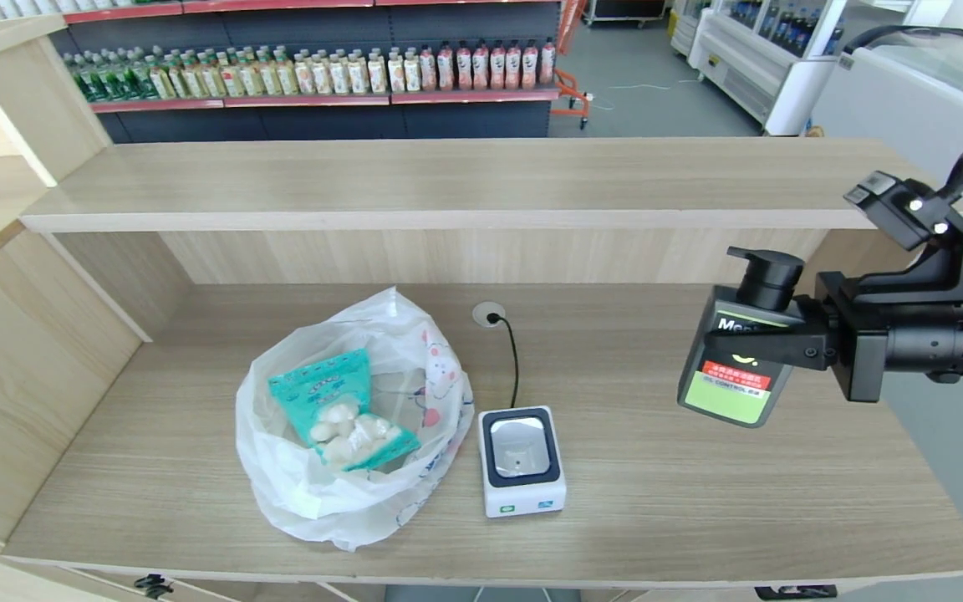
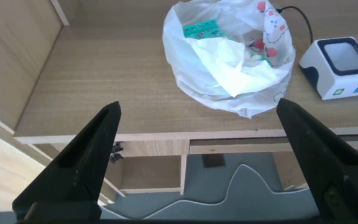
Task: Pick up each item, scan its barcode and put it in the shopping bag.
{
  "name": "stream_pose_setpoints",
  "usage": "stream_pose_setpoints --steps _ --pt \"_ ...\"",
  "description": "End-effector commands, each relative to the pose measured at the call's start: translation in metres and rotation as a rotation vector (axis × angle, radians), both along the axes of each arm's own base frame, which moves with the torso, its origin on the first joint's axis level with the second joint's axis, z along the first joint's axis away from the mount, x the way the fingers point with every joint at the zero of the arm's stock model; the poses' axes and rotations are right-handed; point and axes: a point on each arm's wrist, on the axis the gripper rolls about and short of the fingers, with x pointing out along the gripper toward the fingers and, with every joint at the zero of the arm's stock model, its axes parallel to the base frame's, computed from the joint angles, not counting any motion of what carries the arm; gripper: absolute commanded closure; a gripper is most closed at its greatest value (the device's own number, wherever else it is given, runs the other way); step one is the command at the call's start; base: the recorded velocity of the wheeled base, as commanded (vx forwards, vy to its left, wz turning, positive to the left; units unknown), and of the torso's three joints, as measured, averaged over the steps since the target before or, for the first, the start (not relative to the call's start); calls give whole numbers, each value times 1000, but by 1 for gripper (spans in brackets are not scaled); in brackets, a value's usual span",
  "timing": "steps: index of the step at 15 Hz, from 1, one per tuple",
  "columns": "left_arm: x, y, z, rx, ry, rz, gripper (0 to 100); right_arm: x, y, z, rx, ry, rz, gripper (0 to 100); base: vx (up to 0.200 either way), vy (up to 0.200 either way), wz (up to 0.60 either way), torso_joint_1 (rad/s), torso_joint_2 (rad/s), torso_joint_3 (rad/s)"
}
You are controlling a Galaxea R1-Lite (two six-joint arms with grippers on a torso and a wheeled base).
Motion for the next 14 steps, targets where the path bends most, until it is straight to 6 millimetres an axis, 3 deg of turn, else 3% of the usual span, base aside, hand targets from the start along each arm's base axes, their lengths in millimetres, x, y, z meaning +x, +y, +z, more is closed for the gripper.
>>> stream_pose_setpoints --steps 1,6,8,14 --pt "0 0 0 0 1 1 0 -1 4 -3 1 13 22 100 0 0 600 2 7 -2" --pt "0 0 0 0 1 1 0 9 3 -26 5 140 16 100 0 0 0 0 0 0" --pt "0 0 0 0 1 -1 0 16 -9 -42 67 214 87 100 0 0 0 0 0 0" --pt "0 0 0 0 1 1 0 29 -11 -76 127 337 173 100 0 0 0 0 0 0"
